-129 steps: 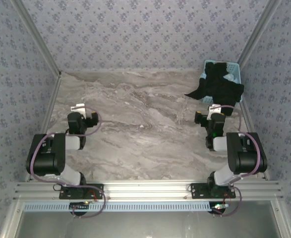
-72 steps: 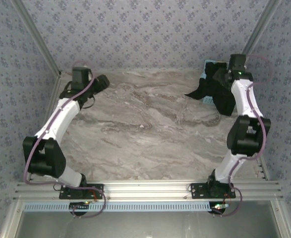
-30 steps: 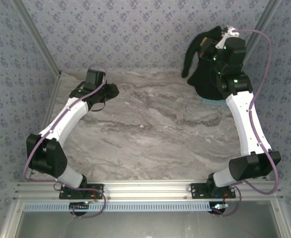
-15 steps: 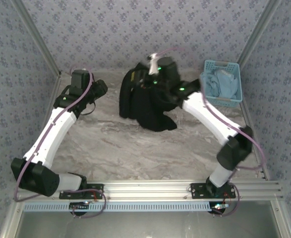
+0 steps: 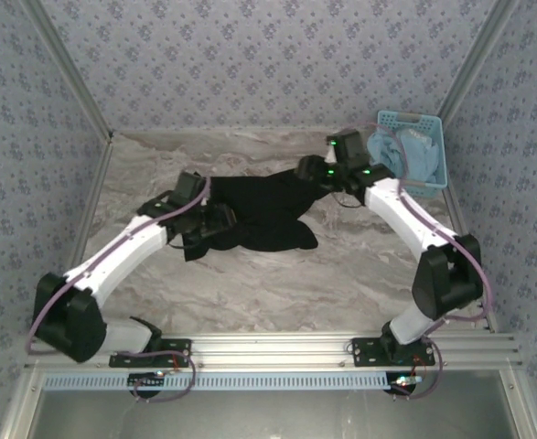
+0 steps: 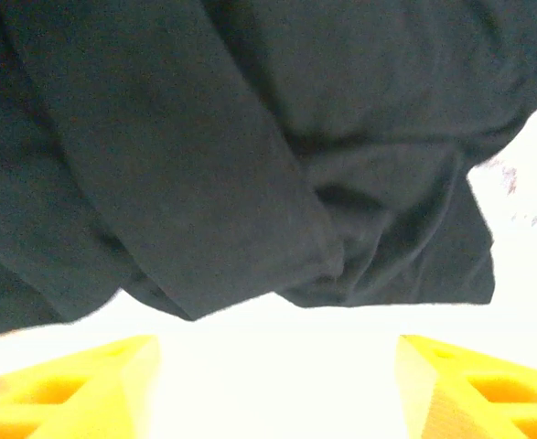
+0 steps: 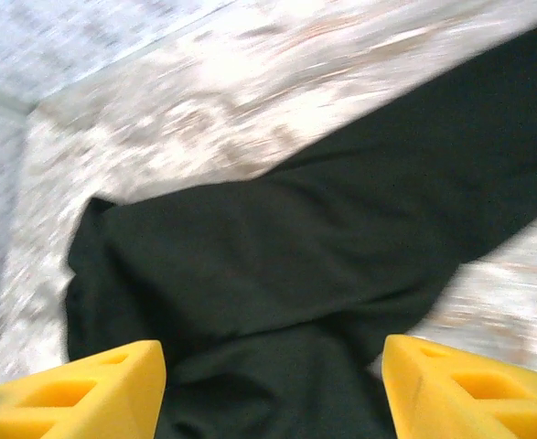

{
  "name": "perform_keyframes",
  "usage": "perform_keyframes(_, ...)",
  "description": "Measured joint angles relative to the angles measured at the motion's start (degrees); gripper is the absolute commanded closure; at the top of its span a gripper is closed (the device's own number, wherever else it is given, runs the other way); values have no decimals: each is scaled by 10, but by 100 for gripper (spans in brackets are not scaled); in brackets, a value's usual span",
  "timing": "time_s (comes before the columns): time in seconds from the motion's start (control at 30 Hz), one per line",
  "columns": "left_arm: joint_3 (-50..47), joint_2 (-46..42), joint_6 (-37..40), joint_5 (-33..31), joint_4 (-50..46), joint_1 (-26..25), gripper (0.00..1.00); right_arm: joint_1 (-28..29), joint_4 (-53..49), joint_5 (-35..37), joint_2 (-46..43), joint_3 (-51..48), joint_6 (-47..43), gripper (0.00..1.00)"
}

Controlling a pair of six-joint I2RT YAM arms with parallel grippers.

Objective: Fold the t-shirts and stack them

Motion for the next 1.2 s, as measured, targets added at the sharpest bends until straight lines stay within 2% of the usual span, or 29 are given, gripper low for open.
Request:
perform_keyframes(0.07,-1,52,-25,5,5,-21,25,-31,-10,6,-4,-23,-2,34)
perform_keyframes(0.2,-7,124,-67,7,28,-33,25,-40,-43,12,26,-33,-16,32)
perform_keyframes(0.3,-5,162,-88,7,52,-33,38,-38,-47,7,54,-36,-27,32)
perform_keyframes(0.33,1,176,-92,5,56,-32,46,-38,-49,4,64,-36,-29,32)
perform_keyframes(0.37,9,189,-96,2,58,-32,58,-38,-49,2,74,-36,-33,34)
perform_keyframes(0.43,24,211,-97,-7,62,-30,95,-38,-50,0,95,-34,-38,36)
perform_keyframes(0.47,28,215,-97,-14,62,-28,100,-38,-50,-1,107,-34,-39,36)
perform_keyframes(0.63,31,186,-88,-41,50,-5,100,-35,-49,-1,145,-34,-40,35)
perform_keyframes(0.77,21,91,-82,-45,37,39,100,-31,-47,0,174,-12,-40,33)
perform_keyframes(0.9,19,7,-82,-11,30,99,100,-14,-37,-1,214,26,-38,35)
perform_keyframes(1.0,19,-22,-75,11,10,149,100,1,-27,0,248,52,-28,41)
perform_keyframes(1.07,19,-30,-63,21,-11,184,100,9,-21,3,269,62,-16,49)
perform_keyframes(1.2,30,-22,-24,31,-62,266,100,11,-28,23,278,78,-5,62)
